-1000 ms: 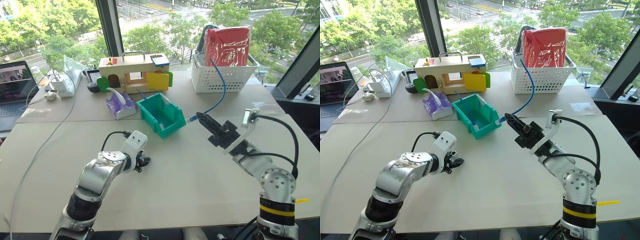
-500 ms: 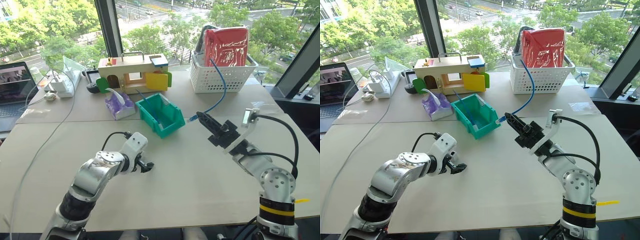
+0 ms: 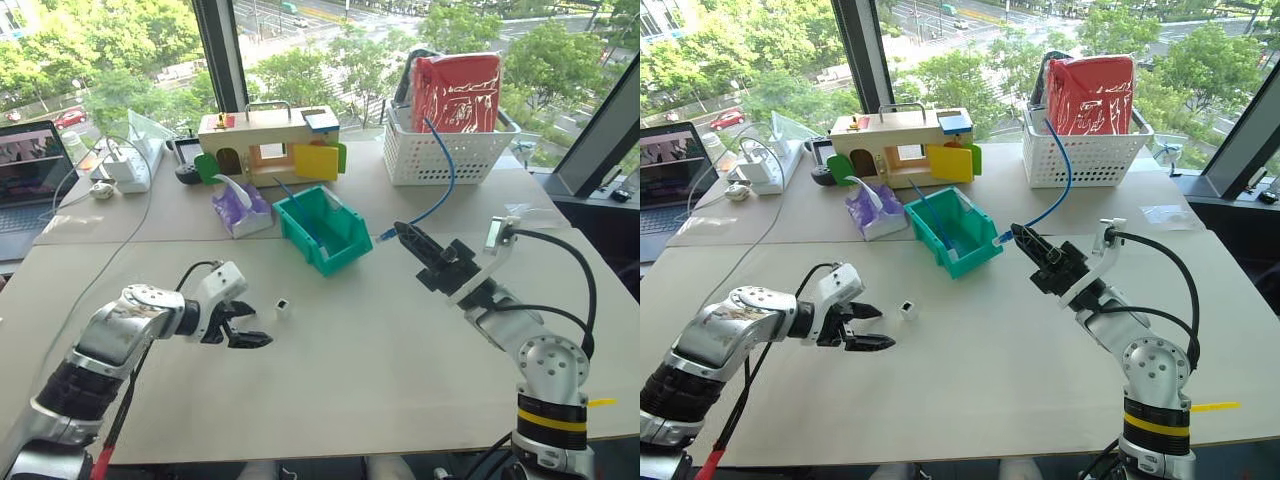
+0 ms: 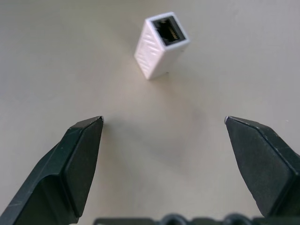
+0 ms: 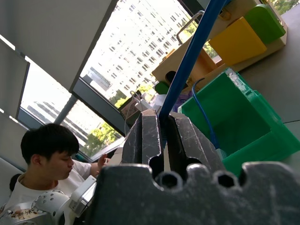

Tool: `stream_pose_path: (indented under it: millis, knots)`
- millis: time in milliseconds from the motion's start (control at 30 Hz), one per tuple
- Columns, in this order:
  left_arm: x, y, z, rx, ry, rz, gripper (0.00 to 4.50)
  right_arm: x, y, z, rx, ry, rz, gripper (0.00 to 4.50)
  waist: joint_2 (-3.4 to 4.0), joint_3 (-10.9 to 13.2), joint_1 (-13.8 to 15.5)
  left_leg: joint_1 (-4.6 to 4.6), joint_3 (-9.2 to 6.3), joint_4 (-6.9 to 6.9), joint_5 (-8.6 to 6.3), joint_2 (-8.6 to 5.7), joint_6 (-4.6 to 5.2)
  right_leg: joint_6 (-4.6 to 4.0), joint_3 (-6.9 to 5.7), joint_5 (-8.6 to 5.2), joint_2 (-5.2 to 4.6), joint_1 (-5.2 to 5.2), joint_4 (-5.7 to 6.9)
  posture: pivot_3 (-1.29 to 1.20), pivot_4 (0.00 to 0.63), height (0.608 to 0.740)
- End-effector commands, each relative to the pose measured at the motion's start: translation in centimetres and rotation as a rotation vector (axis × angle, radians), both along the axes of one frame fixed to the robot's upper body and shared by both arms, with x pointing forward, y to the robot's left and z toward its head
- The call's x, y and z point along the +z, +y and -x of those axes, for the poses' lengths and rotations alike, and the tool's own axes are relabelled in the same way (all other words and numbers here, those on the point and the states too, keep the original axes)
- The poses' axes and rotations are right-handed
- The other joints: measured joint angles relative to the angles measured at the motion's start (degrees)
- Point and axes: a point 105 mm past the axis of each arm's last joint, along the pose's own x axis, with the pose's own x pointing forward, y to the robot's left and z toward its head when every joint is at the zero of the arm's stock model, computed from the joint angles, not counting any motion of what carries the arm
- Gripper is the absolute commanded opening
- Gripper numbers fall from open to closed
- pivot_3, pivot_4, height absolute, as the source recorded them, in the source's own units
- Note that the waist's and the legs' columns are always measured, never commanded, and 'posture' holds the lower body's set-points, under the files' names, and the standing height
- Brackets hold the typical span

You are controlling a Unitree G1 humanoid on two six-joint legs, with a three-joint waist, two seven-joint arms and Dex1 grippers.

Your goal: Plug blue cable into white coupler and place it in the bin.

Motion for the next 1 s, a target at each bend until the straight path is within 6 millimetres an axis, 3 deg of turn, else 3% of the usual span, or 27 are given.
stream_pose_path:
  millis: [33, 300, 533, 633, 800, 1000]
  knots:
    - [2.2, 0.2, 0.2, -0.239, -0.168, 0.062, 4.49, 1.4, -0.1, 0.3, -0.009, -0.066, -0.027, 0.00, 0.00, 0.0, 0.0, -0.01, 0.00, 0.00, 0.00, 0.00, 0.00, 0.00, 0.00, 0.00, 0.00, 0.00, -0.02, 0.00, 0.150, 0.740]
    - [1.4, 0.1, 0.2, -0.593, -0.269, 0.040, 4.49, 1.5, -0.6, 0.7, -0.036, -0.069, -0.021, 0.00, 0.01, 0.0, 0.1, -0.11, 0.00, -0.02, 0.00, 0.00, 0.00, -0.01, -0.01, 0.01, 0.00, -0.01, -0.21, 0.00, 0.150, 0.740]
    - [-0.2, -0.3, -2.4, -0.637, -0.343, -0.085, 4.49, 1.5, -1.2, 1.1, -0.070, -0.069, -0.022, 0.00, 0.00, 0.0, 0.3, -0.12, -0.01, -0.01, 0.00, -0.02, 0.01, 0.01, -0.02, 0.02, 0.00, 0.03, -0.28, 0.00, 0.150, 0.740]
    - [0.3, -1.8, -3.7, -0.630, -0.372, -0.061, 4.49, 1.6, -1.3, 1.2, -0.076, -0.070, -0.022, 0.00, -0.01, 0.0, 0.2, -0.13, -0.01, -0.01, -0.01, -0.01, 0.01, 0.02, -0.02, 0.02, 0.00, 0.02, -0.28, 0.00, 0.150, 0.740]
    - [-0.5, -3.7, -3.8, -0.688, -0.354, -0.057, 4.49, 1.7, -1.7, 1.3, -0.094, -0.072, -0.014, 0.00, -0.01, 0.0, -0.3, -0.15, -0.02, 0.00, -0.01, -0.02, 0.02, 0.02, -0.03, 0.02, 0.00, 0.02, -0.27, 0.00, 0.150, 0.740]
    - [-1.6, -3.9, -3.4, -0.713, -0.294, -0.066, 4.49, 1.6, -1.9, 1.7, -0.109, -0.071, -0.012, 0.00, -0.01, 0.0, -0.5, -0.13, -0.03, 0.00, -0.01, -0.02, 0.03, 0.03, -0.03, 0.02, 0.00, 0.01, -0.24, 0.00, 0.150, 0.740]
